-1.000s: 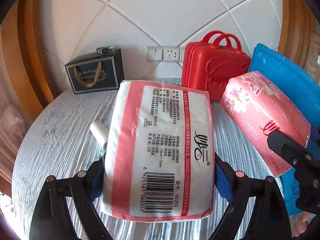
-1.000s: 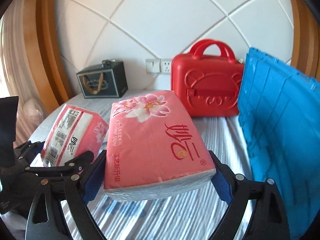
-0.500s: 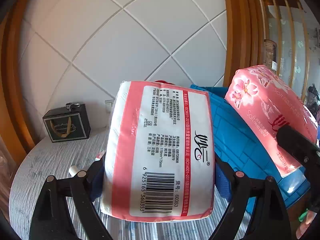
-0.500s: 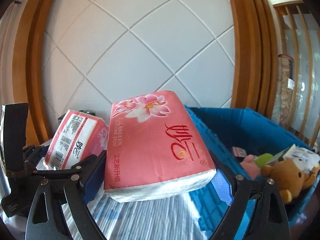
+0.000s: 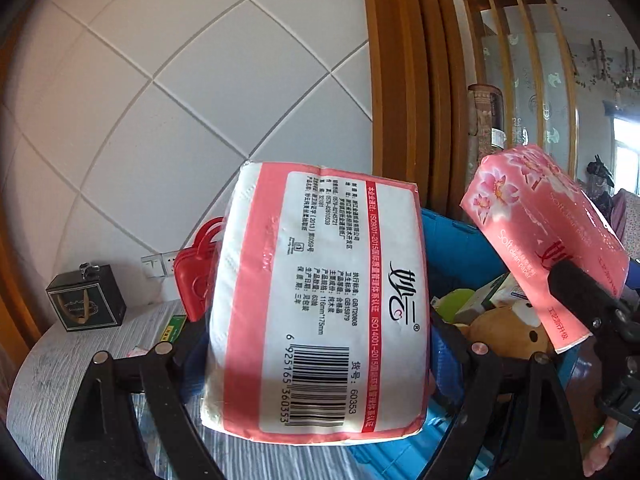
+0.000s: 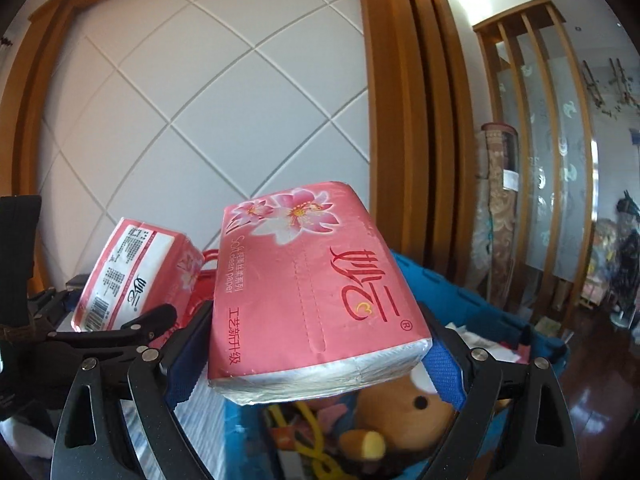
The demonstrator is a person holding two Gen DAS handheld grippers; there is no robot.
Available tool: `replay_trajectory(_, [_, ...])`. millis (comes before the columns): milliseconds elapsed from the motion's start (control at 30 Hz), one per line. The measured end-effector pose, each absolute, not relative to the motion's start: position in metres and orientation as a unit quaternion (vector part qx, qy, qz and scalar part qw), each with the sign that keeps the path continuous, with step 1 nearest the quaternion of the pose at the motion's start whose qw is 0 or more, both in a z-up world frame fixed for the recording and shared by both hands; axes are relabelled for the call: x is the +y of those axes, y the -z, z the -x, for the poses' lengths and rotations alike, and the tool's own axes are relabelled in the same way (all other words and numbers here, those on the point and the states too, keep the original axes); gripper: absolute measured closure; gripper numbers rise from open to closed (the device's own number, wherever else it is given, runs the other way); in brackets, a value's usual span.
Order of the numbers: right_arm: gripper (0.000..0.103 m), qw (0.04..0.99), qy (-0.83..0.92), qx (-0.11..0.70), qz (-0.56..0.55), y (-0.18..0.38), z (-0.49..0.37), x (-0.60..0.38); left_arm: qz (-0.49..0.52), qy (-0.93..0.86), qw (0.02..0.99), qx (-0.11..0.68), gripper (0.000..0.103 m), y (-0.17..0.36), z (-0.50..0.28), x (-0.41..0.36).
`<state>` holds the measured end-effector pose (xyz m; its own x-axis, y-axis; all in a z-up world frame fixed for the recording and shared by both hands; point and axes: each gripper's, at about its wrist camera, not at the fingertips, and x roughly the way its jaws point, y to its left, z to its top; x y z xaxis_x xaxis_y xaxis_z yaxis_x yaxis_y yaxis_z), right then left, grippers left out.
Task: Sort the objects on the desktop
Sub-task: 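Lift both tissue packs and carry them over the blue crate, then open both tools to drop the tissue packs into the crate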
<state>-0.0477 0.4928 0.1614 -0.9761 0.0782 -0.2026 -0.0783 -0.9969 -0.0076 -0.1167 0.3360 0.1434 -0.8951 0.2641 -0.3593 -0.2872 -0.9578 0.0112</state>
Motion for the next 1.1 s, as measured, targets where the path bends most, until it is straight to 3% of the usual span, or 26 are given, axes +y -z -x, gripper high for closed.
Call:
replay_trajectory(400, [0.01, 0.02, -0.994, 0.019, 0.109, -0.15, 0.061, 0.627, 0.215, -0.968, 0.118, 0.057, 0.014, -0.142, 0.095, 0.464])
replay_trajectory(700, [0.011, 0.001, -0.99, 0.027, 0.137, -0.134, 0.081, 0.656, 0.242, -0.965, 0.081, 0.062, 0.012, -0.129, 0.106, 0.483])
replay_trajectory(833, [0.0, 0.012, -0.99, 0.033, 0.139, -0.131, 0.082, 0.663, 0.238, -0.967, 0.067, 0.062, 0.012, -0.131, 0.106, 0.485])
replay_trajectory(1100, [0.0, 0.012, -0.989, 0.045, 0.138, -0.134, 0.075, 0.673, 0.234, -0.969, 0.068, 0.045, 0.011, -0.133, 0.109, 0.477])
